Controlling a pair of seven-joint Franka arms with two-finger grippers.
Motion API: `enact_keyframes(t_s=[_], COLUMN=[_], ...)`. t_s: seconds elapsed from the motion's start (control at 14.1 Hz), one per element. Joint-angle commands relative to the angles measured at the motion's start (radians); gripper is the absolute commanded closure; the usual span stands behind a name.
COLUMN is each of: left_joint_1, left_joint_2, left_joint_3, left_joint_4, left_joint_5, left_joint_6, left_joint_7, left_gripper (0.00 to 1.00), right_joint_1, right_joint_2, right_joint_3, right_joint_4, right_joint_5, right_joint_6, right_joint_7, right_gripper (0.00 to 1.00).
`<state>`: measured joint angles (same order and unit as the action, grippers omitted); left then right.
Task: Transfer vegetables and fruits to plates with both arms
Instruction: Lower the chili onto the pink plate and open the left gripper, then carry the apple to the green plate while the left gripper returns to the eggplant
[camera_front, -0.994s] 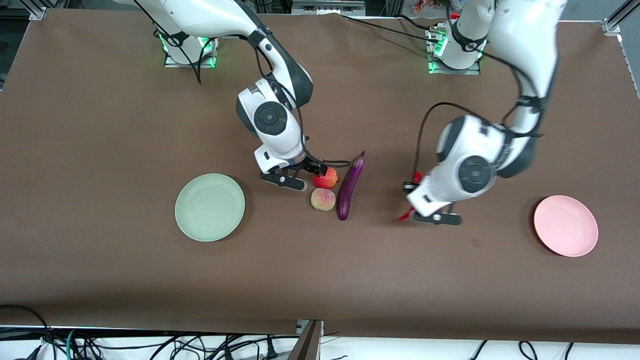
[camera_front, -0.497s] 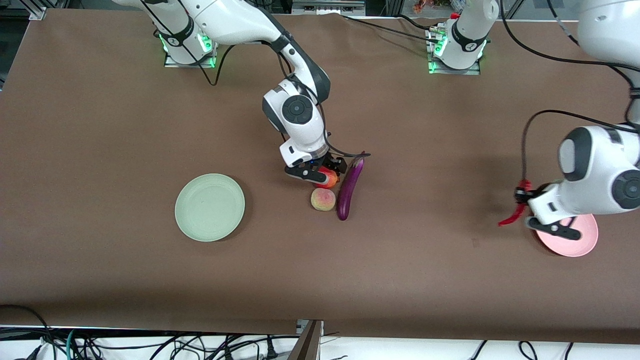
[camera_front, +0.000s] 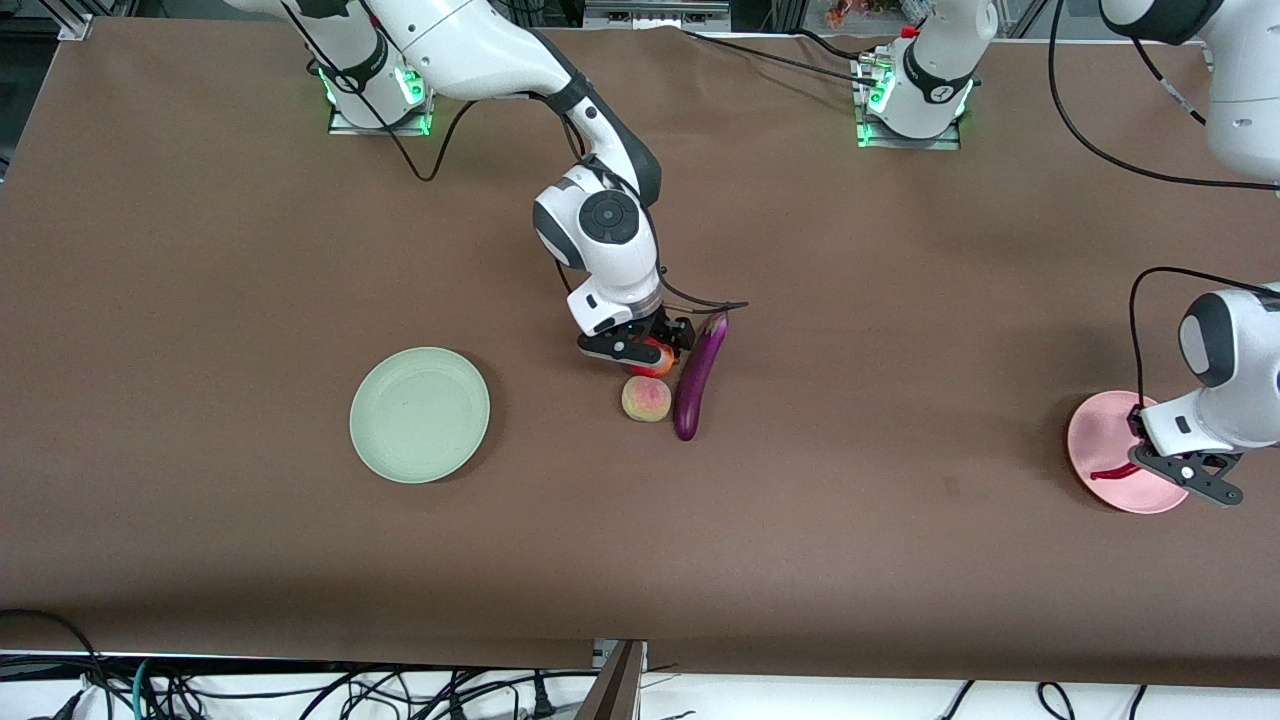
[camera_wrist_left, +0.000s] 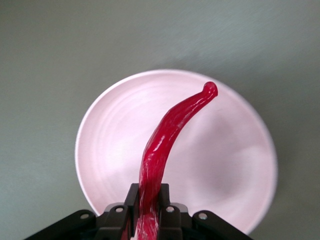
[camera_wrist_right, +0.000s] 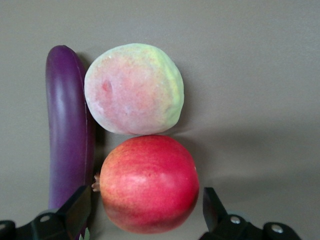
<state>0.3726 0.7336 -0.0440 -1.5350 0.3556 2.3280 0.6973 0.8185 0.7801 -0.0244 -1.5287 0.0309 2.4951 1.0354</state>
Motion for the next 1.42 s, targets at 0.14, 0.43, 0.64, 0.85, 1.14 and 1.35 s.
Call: enact_keyframes(t_s=[0.14, 0.43, 0.64, 0.85, 1.14, 1.35], left_joint_1=[0.008, 0.011, 0.011, 0.011, 0.009, -0.090], left_joint_2=[-0.003, -0.072, -0.153, -0.227, -0.235, -0.183], left_joint_3=[-0.020, -0.095, -0.164, -0.252, -0.471, -0.543], left_joint_4=[0.035, 0.038, 0.041, 0.041, 0.027, 0.015], left_joint_5=[-0.020, -0.029, -0.102, -0.226, -0.285, -0.291], left_joint_6=[-0.015, -0.167, -0.355, -0.537, -0.638, -0.570], left_joint_7=[0.027, 0.027, 0.017, -0.031, -0.510, -0.856], left_gripper=[0.00, 0.00, 0.00, 0.00, 0.00, 0.00], right_joint_1=[0.013, -0.004, -0.059, -0.133, -0.280, -0.393], right_joint_2=[0.027, 0.010, -0.056, -0.157, -0.203, -0.248], right_joint_3=[-0.011, -0.023, -0.032, -0.034, -0.035, -0.043], right_joint_4=[0.024, 0.025, 0.038, 0.019, 0.006, -0.069], right_joint_5=[-0.028, -0.025, -0.016, -0.006, -0.006, -0.008], right_joint_6=[0.008, 0.019, -0.127, -0.353, -0.478, -0.481], right_joint_7=[0.021, -0.004, -0.092, -0.253, -0.547, -0.772], right_gripper=[0.35, 0.59, 0.59, 0.59, 0.59, 0.56])
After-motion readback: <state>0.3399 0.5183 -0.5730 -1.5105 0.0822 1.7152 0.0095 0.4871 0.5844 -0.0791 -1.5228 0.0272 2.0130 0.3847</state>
